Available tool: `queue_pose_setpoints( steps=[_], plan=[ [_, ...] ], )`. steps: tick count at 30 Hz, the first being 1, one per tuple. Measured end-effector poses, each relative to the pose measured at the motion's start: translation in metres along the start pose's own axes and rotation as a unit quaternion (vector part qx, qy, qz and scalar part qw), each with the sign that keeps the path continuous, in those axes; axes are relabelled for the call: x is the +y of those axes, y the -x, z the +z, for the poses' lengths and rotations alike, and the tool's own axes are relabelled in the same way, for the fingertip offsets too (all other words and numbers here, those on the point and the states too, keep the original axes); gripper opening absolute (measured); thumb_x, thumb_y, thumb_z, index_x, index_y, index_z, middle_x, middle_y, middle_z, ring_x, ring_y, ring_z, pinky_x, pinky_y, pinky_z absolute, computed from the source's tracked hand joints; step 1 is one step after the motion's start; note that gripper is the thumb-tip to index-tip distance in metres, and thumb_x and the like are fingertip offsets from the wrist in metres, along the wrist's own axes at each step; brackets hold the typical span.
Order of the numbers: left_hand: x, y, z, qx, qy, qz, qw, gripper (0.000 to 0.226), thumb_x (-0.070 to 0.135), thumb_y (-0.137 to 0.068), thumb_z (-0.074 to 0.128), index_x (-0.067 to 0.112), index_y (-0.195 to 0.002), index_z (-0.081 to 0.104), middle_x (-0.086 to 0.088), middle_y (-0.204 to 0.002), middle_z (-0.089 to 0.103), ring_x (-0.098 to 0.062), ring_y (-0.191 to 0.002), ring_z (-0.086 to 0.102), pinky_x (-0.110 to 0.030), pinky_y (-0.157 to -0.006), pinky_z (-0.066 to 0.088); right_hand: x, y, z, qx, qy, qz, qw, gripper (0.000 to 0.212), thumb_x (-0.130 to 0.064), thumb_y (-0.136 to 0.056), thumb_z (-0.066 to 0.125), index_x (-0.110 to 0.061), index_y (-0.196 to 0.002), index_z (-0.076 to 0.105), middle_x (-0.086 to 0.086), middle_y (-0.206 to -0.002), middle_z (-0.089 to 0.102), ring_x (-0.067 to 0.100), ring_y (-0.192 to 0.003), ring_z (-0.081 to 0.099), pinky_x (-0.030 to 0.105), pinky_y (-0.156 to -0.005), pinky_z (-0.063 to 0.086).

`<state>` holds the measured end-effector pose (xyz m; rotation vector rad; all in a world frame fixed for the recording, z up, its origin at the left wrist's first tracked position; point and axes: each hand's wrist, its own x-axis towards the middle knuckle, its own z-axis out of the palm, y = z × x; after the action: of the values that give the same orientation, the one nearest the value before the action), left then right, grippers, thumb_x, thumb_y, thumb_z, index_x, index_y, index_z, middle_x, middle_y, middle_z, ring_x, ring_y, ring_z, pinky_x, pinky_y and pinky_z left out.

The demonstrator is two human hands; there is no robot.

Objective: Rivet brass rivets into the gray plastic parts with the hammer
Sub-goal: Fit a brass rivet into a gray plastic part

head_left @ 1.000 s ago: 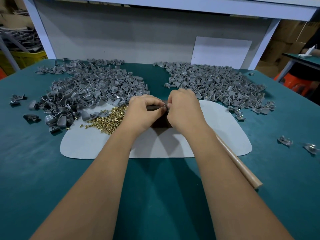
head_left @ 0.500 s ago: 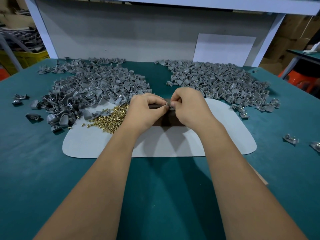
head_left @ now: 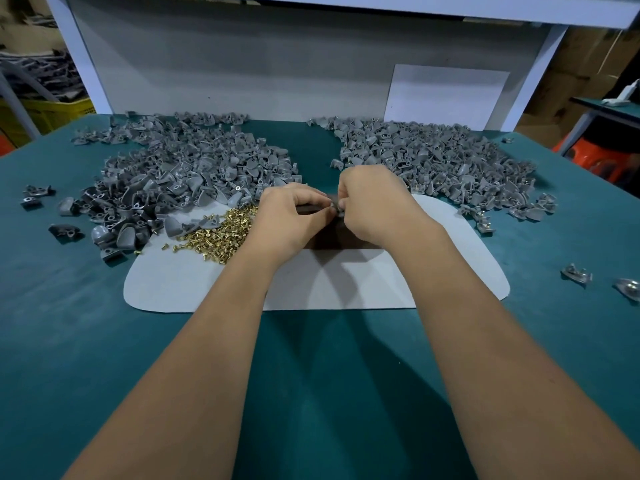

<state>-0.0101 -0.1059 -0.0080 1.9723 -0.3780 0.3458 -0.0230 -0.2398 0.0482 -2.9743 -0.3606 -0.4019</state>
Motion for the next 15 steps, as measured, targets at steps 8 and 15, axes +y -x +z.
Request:
queue_pose_setpoints(
  steps=[8, 15],
  plan=[
    [0.003, 0.001, 0.002, 0.008, -0.030, -0.024, 0.999, 0.012, 0.014, -0.088, 0.073, 0.010, -0.098, 0.077, 0.000, -0.106, 0.068, -0.008, -0.099, 0.059, -0.001, -0.079, 0.037, -0.017, -0.003, -0.003, -0.012, 0.091, -0.026, 0.995, 0.034, 0.000, -0.082, 0.052, -0.014, -0.060, 0.031, 0.003, -0.060, 0.035, 0.027, -0.069, 0.041, 0.032, -0.061, 0.034],
    [0.006, 0.002, 0.001, 0.001, -0.032, -0.004, 0.999, 0.014, 0.010, -0.086, 0.073, 0.005, -0.098, 0.077, -0.008, -0.105, 0.070, -0.014, -0.099, 0.062, -0.015, -0.091, 0.044, -0.012, -0.003, -0.004, -0.010, -0.048, 0.082, 0.995, 0.029, 0.000, -0.078, 0.056, -0.012, -0.061, 0.036, 0.003, -0.060, 0.041, 0.019, -0.054, 0.040, 0.026, -0.043, 0.025]
  ],
)
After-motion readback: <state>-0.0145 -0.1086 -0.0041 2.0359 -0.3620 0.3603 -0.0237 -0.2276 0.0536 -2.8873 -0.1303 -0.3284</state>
